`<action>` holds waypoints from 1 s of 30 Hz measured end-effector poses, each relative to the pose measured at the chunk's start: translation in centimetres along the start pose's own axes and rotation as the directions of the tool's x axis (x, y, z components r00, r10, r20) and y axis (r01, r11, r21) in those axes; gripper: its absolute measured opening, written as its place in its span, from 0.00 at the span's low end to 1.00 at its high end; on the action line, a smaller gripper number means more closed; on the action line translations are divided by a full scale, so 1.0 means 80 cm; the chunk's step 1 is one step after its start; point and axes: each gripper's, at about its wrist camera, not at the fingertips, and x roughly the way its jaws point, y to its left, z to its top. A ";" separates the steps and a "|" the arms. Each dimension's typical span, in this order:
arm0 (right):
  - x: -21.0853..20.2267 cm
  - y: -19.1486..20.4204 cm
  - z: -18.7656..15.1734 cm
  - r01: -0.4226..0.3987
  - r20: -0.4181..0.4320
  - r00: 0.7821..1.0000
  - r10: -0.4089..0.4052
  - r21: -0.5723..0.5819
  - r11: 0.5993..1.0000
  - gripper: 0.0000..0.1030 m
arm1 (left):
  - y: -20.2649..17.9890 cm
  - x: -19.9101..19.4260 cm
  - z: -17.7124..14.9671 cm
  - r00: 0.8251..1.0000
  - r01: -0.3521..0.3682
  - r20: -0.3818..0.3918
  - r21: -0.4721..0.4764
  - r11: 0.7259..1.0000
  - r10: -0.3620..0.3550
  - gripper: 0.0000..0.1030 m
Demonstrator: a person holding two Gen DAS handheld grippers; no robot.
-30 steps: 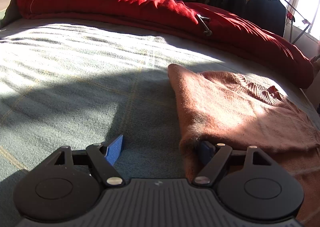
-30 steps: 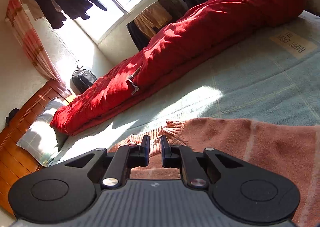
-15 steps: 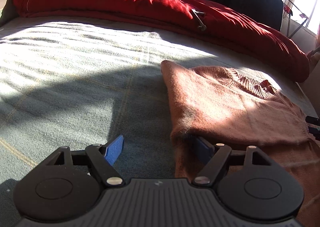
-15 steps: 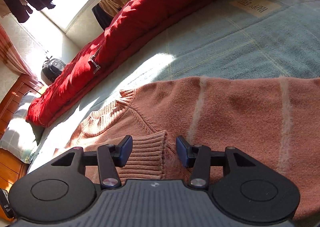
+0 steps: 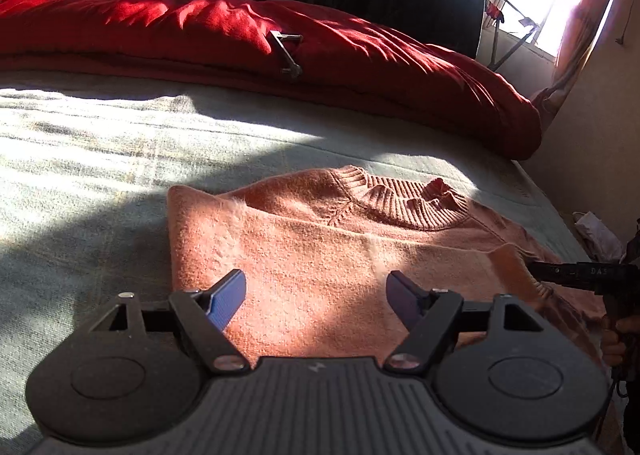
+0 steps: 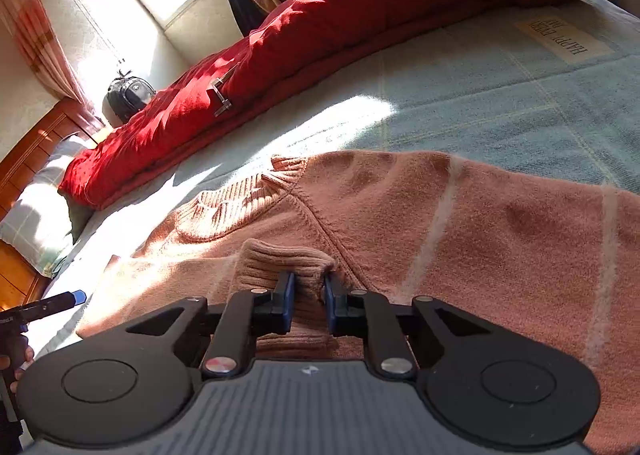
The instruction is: Fold clothes
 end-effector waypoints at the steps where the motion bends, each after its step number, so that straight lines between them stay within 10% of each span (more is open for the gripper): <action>1: -0.003 0.001 0.001 -0.001 0.005 1.000 0.001 0.001 1.000 0.15 | 0.008 0.014 -0.003 0.999 -0.032 -0.018 -0.020 0.999 0.032 0.70; 3: -0.014 0.005 0.007 -0.021 0.030 0.999 0.021 -0.003 1.000 0.13 | 0.018 0.016 -0.006 0.999 -0.049 -0.016 -0.063 0.997 0.048 0.53; 9: -0.026 0.023 0.029 -0.013 0.078 0.997 0.019 -0.077 0.997 0.13 | 0.019 -0.010 -0.001 0.998 -0.047 0.037 -0.093 0.995 0.051 0.62; 19: -0.009 0.041 0.011 0.242 0.075 0.970 -0.233 -0.165 0.956 0.25 | 0.018 0.033 0.023 0.994 -0.105 -0.004 -0.052 0.993 0.105 0.65; 24: -0.024 0.086 0.001 0.091 0.079 0.994 -0.076 -0.205 0.974 0.47 | 0.024 0.035 0.030 0.998 -0.065 0.020 -0.093 0.994 0.068 0.65; 30: 0.016 0.097 -0.019 0.102 0.006 0.995 -0.102 -0.165 0.981 0.50 | 0.032 0.065 0.051 0.993 -0.119 -0.016 -0.062 0.991 0.118 0.66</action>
